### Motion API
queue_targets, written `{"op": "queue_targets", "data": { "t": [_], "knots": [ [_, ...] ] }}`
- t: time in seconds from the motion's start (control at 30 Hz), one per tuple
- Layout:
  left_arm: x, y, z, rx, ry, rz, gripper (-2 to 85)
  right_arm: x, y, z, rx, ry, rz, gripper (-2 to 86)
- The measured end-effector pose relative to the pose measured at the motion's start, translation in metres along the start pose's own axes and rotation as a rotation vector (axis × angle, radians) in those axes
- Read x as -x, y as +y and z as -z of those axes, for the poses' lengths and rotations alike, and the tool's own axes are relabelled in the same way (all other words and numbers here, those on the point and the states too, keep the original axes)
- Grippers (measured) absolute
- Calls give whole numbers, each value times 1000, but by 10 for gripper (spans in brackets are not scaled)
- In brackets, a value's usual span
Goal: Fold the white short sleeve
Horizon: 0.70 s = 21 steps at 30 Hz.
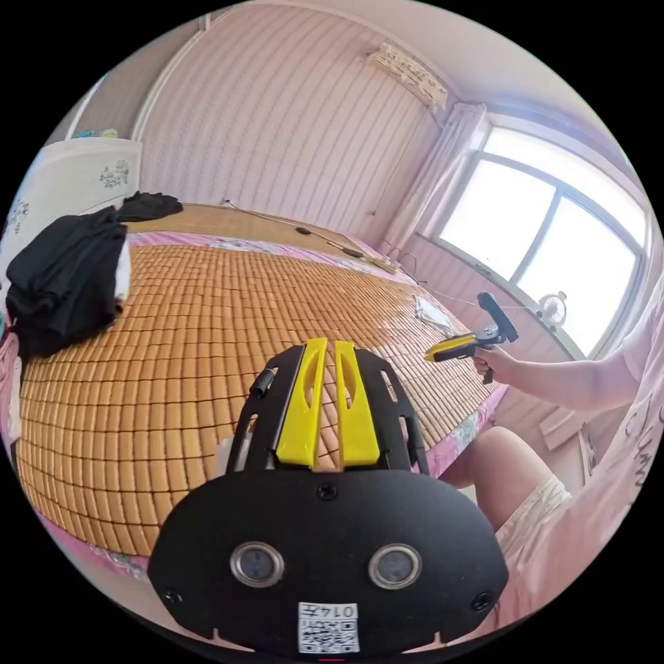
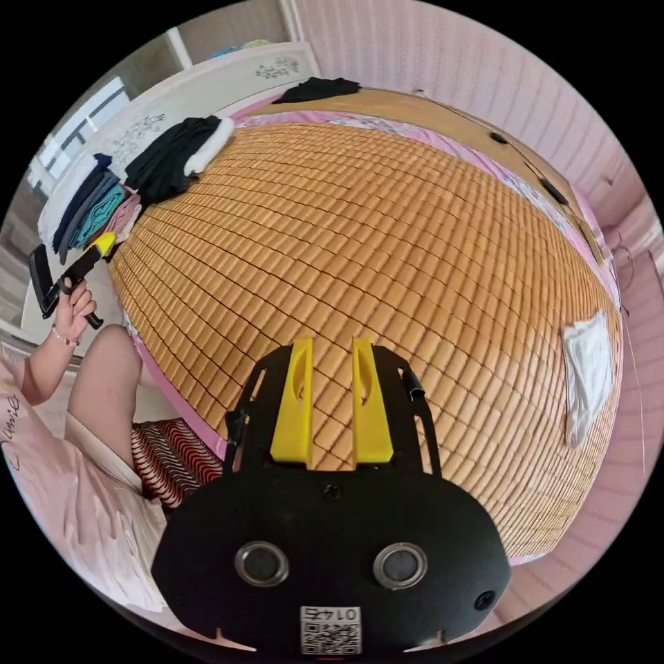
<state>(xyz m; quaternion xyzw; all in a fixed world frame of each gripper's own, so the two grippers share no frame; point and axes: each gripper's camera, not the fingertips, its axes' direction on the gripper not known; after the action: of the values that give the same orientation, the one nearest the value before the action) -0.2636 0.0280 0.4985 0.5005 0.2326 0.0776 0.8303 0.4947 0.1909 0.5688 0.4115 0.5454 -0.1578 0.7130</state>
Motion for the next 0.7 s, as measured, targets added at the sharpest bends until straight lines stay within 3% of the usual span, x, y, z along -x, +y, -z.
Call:
{"op": "queue_targets", "data": {
  "t": [0.13,0.23,0.5,0.7],
  "knots": [
    [-86,-23,-114,103,161,-123,8,-96,78,36,-53,118,-265,88],
    [-146,-48,-204,185,229,-216,12,-148,98,57,-101,199,-341,87],
    [-288,-114,-462,405,252,-406,36,-251,49,53,-92,365,-244,80],
    [-363,-133,-623,519,232,-435,58,-305,9,30,-99,331,-196,95]
  ]
}}
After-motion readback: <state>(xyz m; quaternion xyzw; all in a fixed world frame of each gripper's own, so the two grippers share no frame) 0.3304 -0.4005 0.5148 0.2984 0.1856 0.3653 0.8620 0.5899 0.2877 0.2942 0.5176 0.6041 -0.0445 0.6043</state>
